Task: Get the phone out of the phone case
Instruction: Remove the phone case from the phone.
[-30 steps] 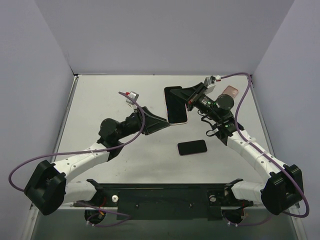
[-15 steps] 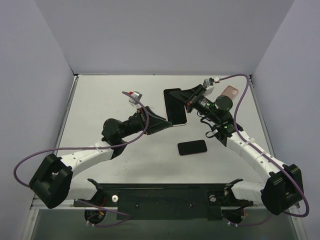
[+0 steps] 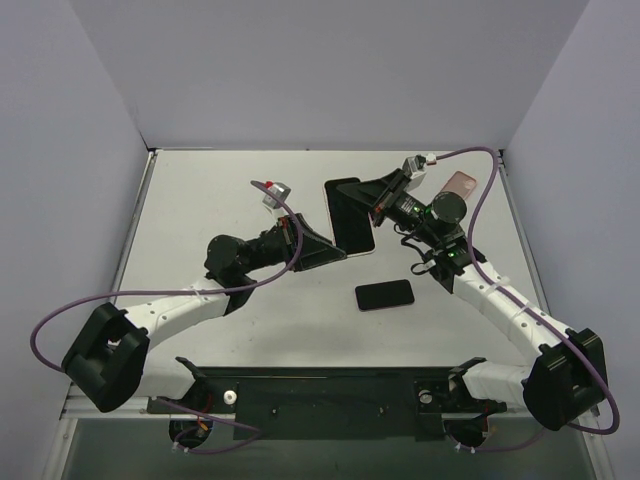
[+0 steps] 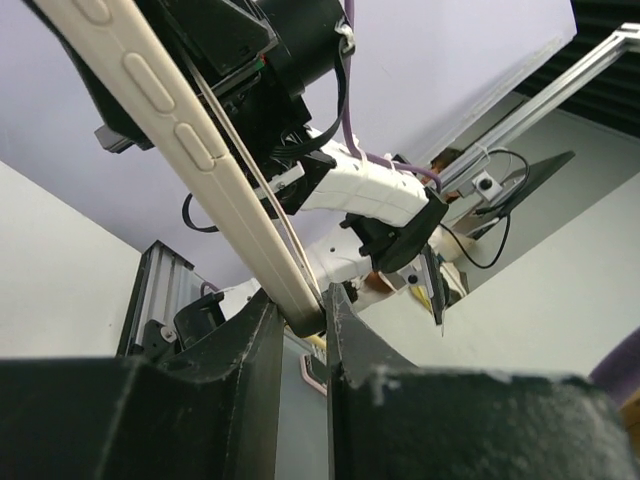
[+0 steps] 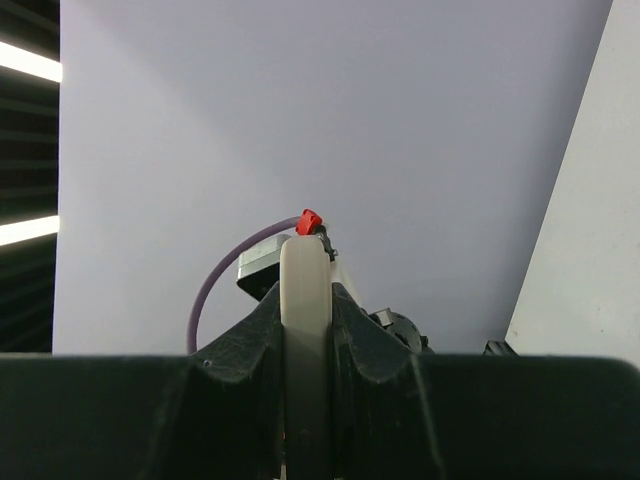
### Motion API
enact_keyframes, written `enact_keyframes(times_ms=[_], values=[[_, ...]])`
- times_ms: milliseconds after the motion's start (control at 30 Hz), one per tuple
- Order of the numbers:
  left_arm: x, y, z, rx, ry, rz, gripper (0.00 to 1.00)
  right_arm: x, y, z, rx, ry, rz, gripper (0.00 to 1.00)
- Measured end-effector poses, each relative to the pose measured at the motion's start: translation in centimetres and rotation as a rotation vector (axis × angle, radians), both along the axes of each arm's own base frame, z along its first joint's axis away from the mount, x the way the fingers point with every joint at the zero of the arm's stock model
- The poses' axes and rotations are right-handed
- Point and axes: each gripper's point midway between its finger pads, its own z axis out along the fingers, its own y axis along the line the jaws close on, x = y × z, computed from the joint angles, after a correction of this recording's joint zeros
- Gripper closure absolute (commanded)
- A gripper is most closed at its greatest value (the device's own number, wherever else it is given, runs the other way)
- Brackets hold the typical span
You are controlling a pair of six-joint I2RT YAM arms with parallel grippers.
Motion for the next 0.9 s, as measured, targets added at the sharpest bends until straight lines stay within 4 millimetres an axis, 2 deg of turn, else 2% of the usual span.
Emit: enact_keyframes(times_ms=[100,633,900], values=[[-0.5,0.0,0.3,0.007,-0.044,-0.023,1.00,-0.4,0.3,0.2,0.009,0.007,0.020,1.00],[-2.6,0.7,0.9,0.049,-0.272,-0.063,1.00,-2.4,2.3,0.5,0.072,0.067,0.158,1.00],[-2.5,0.5,0.7,0.084,-0.344,-0.047,1.00,-2.6,2.4,1.1,0.105,0.060,0.180,1.00]])
